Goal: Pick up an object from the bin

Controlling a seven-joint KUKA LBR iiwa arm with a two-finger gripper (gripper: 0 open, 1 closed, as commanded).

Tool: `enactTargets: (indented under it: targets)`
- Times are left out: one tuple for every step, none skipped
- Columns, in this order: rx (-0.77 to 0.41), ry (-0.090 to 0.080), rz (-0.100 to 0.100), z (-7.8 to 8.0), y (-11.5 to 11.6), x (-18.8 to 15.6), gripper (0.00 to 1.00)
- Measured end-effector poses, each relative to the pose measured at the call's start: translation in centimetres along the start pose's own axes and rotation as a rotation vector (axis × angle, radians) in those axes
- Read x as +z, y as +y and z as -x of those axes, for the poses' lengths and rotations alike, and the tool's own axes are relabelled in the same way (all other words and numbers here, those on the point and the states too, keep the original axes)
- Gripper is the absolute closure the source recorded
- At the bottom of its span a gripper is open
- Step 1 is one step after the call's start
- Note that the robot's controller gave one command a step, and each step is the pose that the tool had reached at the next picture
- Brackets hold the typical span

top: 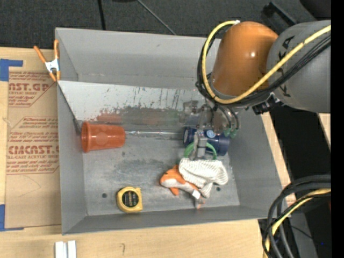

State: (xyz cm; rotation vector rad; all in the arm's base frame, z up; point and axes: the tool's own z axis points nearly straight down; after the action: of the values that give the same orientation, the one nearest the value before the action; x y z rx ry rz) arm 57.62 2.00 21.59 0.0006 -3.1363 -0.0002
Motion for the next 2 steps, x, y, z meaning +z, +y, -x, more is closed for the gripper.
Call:
enactTargets:
  targets:
    - [0.0,-0.008,0.0,0.1,0.0,-0.5,0.0]
    - [-0.07,-0.014,0.0,-0.4,-0.1,2.9,0.0]
